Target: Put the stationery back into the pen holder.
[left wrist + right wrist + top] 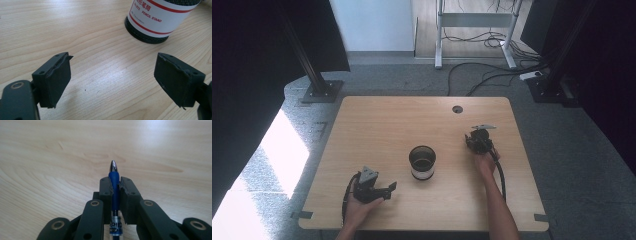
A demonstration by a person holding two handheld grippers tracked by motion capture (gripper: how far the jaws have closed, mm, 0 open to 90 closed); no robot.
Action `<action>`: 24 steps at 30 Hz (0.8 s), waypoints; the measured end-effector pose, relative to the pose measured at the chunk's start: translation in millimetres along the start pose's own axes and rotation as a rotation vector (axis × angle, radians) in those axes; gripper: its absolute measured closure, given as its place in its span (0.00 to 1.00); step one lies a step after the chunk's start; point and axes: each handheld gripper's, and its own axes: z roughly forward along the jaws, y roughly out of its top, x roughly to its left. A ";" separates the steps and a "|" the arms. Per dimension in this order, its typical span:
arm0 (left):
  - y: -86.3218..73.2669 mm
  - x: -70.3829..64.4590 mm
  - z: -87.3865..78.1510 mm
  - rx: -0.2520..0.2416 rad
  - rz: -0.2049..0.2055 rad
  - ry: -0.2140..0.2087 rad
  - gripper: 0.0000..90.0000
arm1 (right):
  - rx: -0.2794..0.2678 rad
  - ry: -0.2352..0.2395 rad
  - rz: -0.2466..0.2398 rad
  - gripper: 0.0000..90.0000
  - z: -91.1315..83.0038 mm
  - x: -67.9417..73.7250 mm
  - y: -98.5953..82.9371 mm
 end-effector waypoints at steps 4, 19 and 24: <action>0.0 -1.9 0.3 0.003 0.007 0.000 0.16 | -0.054 0.014 -0.014 0.88 -19.5 0.4 2.9; 0.1 -2.4 0.1 0.003 0.011 -0.001 0.16 | -0.284 0.130 0.020 0.88 -80.3 6.3 9.9; 0.3 -2.0 -0.4 0.002 0.010 -0.002 0.16 | -0.297 0.153 0.025 0.88 -83.2 9.2 10.1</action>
